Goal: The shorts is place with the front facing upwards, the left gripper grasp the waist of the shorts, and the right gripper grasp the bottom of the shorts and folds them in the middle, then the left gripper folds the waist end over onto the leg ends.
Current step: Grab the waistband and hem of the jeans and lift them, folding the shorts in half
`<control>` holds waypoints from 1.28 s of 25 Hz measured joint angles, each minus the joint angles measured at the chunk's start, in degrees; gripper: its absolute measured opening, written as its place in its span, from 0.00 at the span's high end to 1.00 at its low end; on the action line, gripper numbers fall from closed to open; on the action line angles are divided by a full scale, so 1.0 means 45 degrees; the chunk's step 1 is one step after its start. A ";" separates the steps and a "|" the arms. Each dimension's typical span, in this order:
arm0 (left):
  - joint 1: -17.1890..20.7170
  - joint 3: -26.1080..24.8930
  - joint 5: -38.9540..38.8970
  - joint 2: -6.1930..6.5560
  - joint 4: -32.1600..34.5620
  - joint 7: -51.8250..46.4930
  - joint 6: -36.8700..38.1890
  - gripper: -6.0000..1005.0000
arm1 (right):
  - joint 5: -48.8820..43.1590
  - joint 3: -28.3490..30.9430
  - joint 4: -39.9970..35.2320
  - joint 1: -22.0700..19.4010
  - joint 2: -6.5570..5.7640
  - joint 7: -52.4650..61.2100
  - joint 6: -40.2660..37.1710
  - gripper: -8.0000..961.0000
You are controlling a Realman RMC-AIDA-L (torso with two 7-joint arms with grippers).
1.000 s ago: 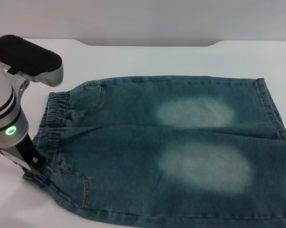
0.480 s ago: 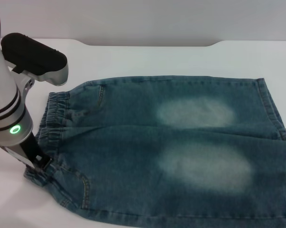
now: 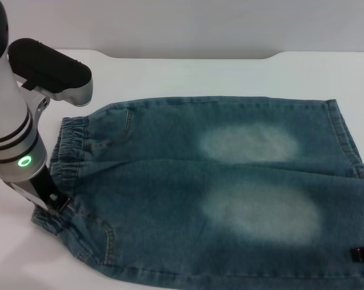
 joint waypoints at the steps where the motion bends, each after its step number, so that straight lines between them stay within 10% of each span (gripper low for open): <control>1: -0.0030 0.0000 -0.0002 0.0002 0.0039 0.0004 0.0003 0.95 | -0.0009 0.0007 0.0101 -0.0012 -0.0017 0.0050 0.0022 0.36; 32: -0.0204 0.0115 -0.0001 -0.0020 0.0258 -0.0033 0.0127 0.92 | -0.0921 -0.0634 0.1153 -0.0834 -0.0007 0.0460 0.0135 0.43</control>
